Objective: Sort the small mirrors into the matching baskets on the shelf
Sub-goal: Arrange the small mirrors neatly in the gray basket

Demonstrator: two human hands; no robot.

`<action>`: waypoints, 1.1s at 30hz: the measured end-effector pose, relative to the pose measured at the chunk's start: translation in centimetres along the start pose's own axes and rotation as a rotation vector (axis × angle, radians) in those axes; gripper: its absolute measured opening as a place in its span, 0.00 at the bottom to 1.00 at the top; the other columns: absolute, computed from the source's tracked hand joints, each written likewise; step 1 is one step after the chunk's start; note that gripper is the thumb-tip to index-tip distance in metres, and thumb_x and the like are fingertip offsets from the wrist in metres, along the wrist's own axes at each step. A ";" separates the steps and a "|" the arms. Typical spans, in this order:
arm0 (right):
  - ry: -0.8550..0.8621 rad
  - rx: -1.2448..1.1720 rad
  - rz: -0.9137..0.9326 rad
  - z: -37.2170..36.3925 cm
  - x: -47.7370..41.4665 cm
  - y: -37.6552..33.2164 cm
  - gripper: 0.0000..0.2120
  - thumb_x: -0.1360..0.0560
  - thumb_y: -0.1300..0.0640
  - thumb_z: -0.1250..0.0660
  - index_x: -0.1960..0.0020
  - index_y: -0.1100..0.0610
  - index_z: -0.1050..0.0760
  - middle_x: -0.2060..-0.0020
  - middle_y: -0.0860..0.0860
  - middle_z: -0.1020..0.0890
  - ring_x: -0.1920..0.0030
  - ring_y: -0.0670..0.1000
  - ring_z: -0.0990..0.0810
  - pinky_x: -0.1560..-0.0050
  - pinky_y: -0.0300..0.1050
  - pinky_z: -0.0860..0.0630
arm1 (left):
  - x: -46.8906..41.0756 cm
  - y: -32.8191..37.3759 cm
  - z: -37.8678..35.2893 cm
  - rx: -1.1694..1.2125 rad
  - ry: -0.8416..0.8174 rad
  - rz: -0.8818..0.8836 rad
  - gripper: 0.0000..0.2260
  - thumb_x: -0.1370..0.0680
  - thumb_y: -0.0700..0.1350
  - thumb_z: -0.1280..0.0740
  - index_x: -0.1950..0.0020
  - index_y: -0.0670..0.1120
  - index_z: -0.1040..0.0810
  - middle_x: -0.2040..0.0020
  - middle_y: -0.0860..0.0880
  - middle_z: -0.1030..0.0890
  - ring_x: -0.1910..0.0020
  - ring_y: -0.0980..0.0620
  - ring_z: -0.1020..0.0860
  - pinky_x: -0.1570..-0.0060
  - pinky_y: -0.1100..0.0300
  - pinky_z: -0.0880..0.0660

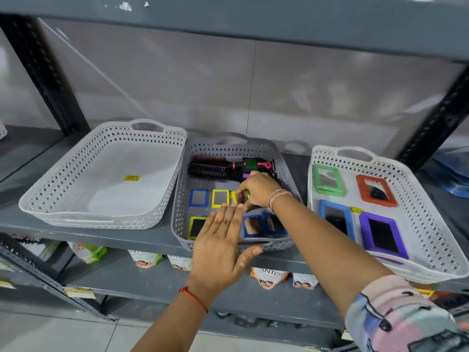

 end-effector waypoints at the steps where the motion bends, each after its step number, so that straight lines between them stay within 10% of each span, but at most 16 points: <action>1: 0.003 -0.010 -0.003 0.0 0.0 0.0 0.19 0.37 0.50 0.24 0.47 0.50 0.19 0.46 0.55 0.27 0.47 0.56 0.25 0.47 0.46 0.28 | 0.0 0.0 0.0 -0.002 0.001 0.001 0.37 0.22 0.64 0.59 0.33 0.36 0.32 0.36 0.38 0.27 0.35 0.39 0.32 0.35 0.50 0.42; 9: 0.039 -0.008 0.018 -0.1 0.0 0.1 0.17 0.36 0.49 0.25 0.48 0.52 0.19 0.55 0.51 0.30 0.48 0.54 0.26 0.53 0.44 0.31 | 0.0 0.1 0.1 -0.005 0.024 0.002 0.36 0.22 0.64 0.58 0.33 0.36 0.31 0.36 0.38 0.27 0.35 0.40 0.32 0.34 0.52 0.43; 14: 0.073 -0.188 -0.011 0.8 0.3 0.9 0.30 0.36 0.46 0.25 0.37 0.52 0.26 0.39 0.58 0.25 0.39 0.58 0.28 0.40 0.48 0.30 | 0.0 0.1 0.0 -0.015 0.015 0.004 0.37 0.22 0.64 0.59 0.32 0.36 0.32 0.35 0.38 0.27 0.34 0.39 0.32 0.34 0.51 0.42; 22: 0.215 -0.288 -0.085 -0.3 9.9 -0.3 0.35 0.27 0.35 0.60 0.26 0.52 0.49 0.24 0.49 0.48 0.24 0.49 0.52 0.24 0.49 0.55 | 0.6 -0.8 0.9 -0.010 0.113 0.031 0.36 0.22 0.64 0.59 0.31 0.37 0.35 0.31 0.39 0.33 0.29 0.42 0.42 0.31 0.48 0.48; 33: 0.284 -0.128 -0.244 -2.8 13.0 -1.7 0.37 0.29 0.40 0.68 0.26 0.55 0.46 0.24 0.50 0.44 0.24 0.49 0.52 0.25 0.44 0.55 | 0.7 -4.7 1.9 -0.082 0.136 0.170 0.33 0.20 0.60 0.62 0.28 0.39 0.39 0.29 0.39 0.37 0.29 0.43 0.45 0.31 0.52 0.53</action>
Point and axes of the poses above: each hand's wrist, its own x-axis away from the middle knuckle, its own z-axis out of the back of the hand, y = z × x, the point moved 4 cm from there along -x, towards the middle knuckle
